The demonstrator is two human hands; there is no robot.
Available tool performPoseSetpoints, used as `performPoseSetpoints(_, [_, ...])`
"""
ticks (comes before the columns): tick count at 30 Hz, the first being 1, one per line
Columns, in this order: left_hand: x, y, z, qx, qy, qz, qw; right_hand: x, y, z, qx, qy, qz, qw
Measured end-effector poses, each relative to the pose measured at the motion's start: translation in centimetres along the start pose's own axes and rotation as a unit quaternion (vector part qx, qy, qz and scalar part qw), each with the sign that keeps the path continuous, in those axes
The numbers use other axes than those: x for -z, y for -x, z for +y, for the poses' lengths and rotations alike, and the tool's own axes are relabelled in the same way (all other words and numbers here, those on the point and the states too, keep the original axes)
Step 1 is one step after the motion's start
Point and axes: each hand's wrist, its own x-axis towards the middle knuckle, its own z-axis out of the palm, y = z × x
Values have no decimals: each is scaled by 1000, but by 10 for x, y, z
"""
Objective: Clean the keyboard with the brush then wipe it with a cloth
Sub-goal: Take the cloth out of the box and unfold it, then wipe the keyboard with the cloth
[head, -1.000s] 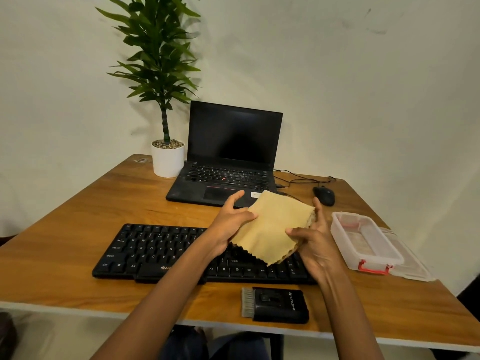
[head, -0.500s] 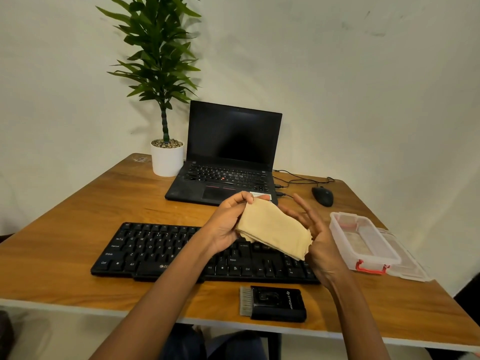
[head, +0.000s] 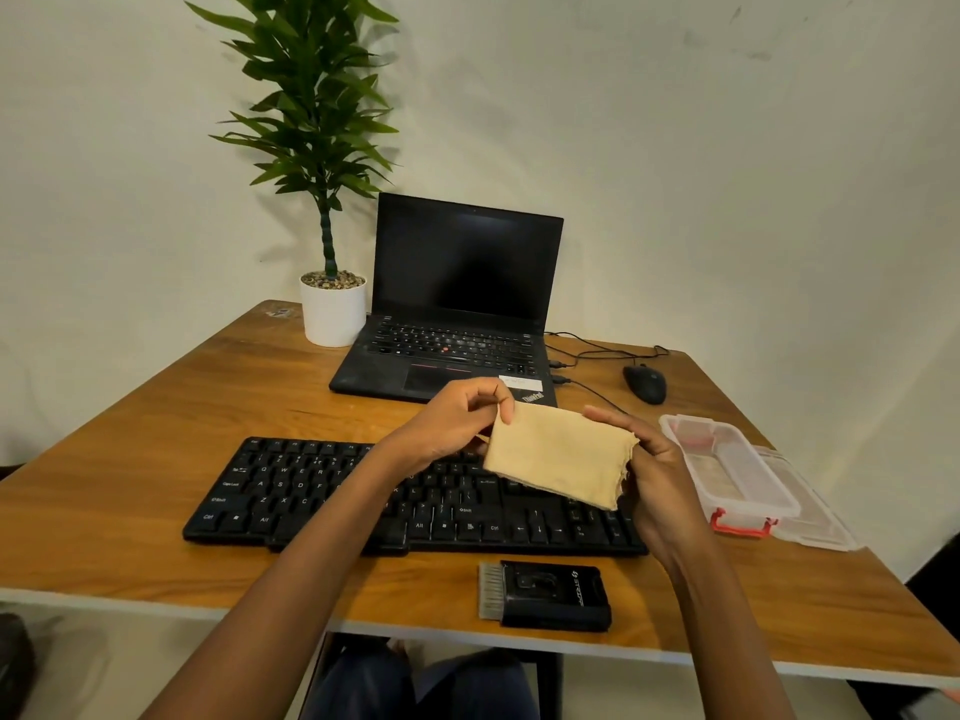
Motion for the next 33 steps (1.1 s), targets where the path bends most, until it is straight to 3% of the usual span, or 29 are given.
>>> performPoseSetpoints(5, [-2, -1, 1, -23, -1, 18, 1000, -3, -1, 7, -56, -126, 9, 990])
performPoseSetpoints(9, [-7, -1, 1, 9, 29, 10, 999, -1, -4, 9, -96, -209, 9, 973])
performPoseSetpoints(14, [-14, -3, -1, 5, 10, 44, 999, 8, -1, 4, -123, -300, -64, 944])
performPoseSetpoints(18, [-16, -5, 2, 0, 17, -8, 1000, 6, -5, -1, -148, -101, -50, 982])
performPoseSetpoints(22, [-23, -7, -1, -16, -11, -21, 1000, -4, -6, -6, -161, 64, -29, 984])
performPoseSetpoints(25, [-11, 1, -13, -25, -121, -26, 992, 10, -6, -10, -104, 157, 109, 976])
performPoseSetpoints(26, [-4, 5, -20, -14, -191, -52, 980, 19, -8, -8, -59, 248, 171, 952])
performPoseSetpoints(28, [8, 12, -33, 44, -357, -128, 924, 35, -13, 0, 34, 440, 239, 865])
performPoseSetpoints(30, [14, 14, -42, 114, -481, -198, 847, 37, -15, 17, 77, 584, 199, 783])
performPoseSetpoints(32, [13, 11, -47, 150, -538, -232, 797, 29, -13, 35, 65, 646, 114, 752])
performPoseSetpoints(33, [12, 10, -48, 155, -547, -237, 788, 25, -11, 42, 55, 665, 81, 741])
